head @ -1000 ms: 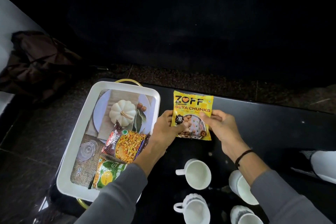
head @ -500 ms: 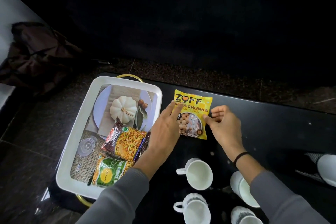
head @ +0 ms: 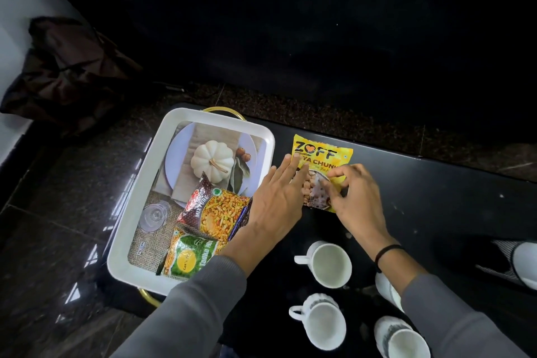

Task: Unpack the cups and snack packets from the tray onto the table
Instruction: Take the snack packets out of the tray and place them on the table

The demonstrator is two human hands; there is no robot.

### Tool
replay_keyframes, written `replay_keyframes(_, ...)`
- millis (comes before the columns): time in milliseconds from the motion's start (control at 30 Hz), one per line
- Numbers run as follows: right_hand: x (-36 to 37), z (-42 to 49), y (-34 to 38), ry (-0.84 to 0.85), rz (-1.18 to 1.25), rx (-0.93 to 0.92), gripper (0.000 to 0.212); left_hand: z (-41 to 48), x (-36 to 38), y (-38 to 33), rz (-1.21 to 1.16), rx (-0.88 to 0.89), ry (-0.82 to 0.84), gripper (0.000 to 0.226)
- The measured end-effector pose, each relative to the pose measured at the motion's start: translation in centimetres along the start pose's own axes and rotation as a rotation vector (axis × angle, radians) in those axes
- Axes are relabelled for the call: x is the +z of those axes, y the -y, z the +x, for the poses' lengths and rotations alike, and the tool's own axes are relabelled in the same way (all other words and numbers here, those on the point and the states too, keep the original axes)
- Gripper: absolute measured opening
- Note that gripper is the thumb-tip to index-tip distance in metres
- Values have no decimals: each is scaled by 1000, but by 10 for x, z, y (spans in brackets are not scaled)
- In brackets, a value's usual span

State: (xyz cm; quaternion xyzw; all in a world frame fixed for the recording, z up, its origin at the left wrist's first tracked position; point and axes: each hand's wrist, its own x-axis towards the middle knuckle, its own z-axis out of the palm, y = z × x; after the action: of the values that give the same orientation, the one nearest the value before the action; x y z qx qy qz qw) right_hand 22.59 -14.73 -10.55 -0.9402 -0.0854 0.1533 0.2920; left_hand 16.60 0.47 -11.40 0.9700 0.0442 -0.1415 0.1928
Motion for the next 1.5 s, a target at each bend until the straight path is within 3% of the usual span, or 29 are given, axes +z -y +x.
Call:
replay_keyframes(200, 12, -22, 52, 54, 131, -114, 5, -39, -26, 21, -111, -49, -107, 51)
replay_keyframes(333, 43, -36, 91, 217, 145, -179, 9, -74, -40, 61, -123, -230, -188, 44)
replay_keyframes(467, 76, -46, 115, 434, 4, -191, 48, -100, -38, 100, -183, -561, -106, 44)
replay_keyframes(600, 99, -51, 125, 451, -256, -268, 78, -107, -32, 128, -333, -701, -63, 58)
replay_keyframes(767, 110, -43, 125, 453, -184, -183, 72, -99, -30, 151, -605, -668, 13, 49)
replay_keyframes(967, 101, -28, 129, 399, 37, -138, 85, -94, -41, 148, -1097, -519, -209, 21)
replay_keyframes(1067, 87, -24, 132, 405, 117, -118, 102, -87, -50, 143, -1237, -432, -262, 19)
replay_keyframes(1100, 81, -23, 132, 415, 163, -81, 101, -86, -55, 141, -1278, -401, -277, 19)
replay_keyframes(1267, 49, -14, 126, 547, 569, 45, 53, -69, -79, 123, -1469, -391, -294, 37)
replay_keyframes(1400, 34, -13, 115, 470, 754, 150, 44, -53, -84, 95, -1559, -542, -109, 72)
replay_keyframes(1500, 25, -13, 97, 353, 815, 251, 47, -44, -76, 73, -1482, -487, 52, 58)
